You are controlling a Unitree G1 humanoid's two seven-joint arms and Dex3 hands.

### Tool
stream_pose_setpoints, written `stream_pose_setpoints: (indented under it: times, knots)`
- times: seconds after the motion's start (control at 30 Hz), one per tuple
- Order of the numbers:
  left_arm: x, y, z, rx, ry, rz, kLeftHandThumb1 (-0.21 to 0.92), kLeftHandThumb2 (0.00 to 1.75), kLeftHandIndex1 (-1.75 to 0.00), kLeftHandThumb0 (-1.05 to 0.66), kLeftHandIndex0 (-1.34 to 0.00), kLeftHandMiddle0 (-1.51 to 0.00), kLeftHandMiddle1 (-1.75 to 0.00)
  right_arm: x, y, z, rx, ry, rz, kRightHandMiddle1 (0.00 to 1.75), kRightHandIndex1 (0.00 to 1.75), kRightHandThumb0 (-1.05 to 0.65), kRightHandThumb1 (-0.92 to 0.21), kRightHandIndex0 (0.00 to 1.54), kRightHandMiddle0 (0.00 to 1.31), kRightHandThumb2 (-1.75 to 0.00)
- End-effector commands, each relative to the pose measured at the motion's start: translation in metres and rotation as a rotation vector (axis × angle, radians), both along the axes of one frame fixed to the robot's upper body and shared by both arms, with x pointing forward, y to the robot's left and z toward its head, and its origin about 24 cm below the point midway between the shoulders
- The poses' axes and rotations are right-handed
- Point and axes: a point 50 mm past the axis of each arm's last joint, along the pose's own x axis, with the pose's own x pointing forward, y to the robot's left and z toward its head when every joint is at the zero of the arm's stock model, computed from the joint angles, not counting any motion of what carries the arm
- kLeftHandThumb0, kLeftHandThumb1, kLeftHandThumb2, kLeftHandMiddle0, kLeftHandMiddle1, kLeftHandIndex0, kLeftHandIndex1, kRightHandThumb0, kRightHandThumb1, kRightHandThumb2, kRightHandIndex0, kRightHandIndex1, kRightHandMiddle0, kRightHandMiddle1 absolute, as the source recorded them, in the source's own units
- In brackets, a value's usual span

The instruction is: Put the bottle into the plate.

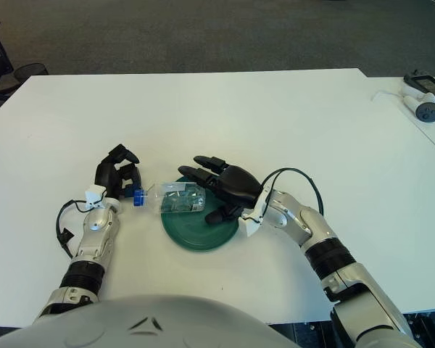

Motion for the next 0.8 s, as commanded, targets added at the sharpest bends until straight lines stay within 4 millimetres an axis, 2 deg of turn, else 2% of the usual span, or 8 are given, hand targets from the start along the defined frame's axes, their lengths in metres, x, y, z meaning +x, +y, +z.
stream_pose_setpoints:
  times: [0.0, 0.3, 0.5, 0.63, 0.77]
  knots:
    - [-0.008, 0.001, -0.018, 0.009, 0.097, 0.002, 0.02, 1.68, -1.75, -0.61, -0.86, -1.3, -1.75, 0.005, -0.001, 0.003, -0.01, -0.019, -0.001, 0.01, 0.0, -0.99, -0.92, 0.0, 0.01, -0.82]
    - [-0.008, 0.002, -0.018, 0.008, 0.099, 0.002, 0.02, 1.68, -1.75, -0.61, -0.86, -1.3, -1.75, 0.006, -0.006, 0.008, 0.013, 0.003, -0.036, 0.01, 0.0, -1.01, -0.92, 0.0, 0.0, -0.81]
    - [-0.008, 0.002, -0.017, 0.004, 0.1, -0.003, 0.03, 1.68, -1.75, -0.61, -0.86, -1.29, -1.75, 0.02, -0.033, 0.052, 0.115, -0.017, -0.099, 0.04, 0.0, -1.02, -0.92, 0.0, 0.03, -0.74]
    - [-0.009, 0.002, -0.017, 0.002, 0.104, -0.008, 0.03, 1.67, -1.75, -0.61, -0.86, -1.29, -1.75, 0.024, -0.039, 0.065, 0.197, 0.011, -0.125, 0.16, 0.0, -1.02, -0.92, 0.0, 0.01, -0.62]
    - [-0.009, 0.002, -0.018, -0.008, 0.106, -0.013, 0.03, 1.67, -1.75, -0.61, -0.86, -1.29, -1.75, 0.027, -0.044, 0.082, 0.294, 0.028, -0.142, 0.2, 0.0, -1.01, -0.92, 0.0, 0.0, -0.51]
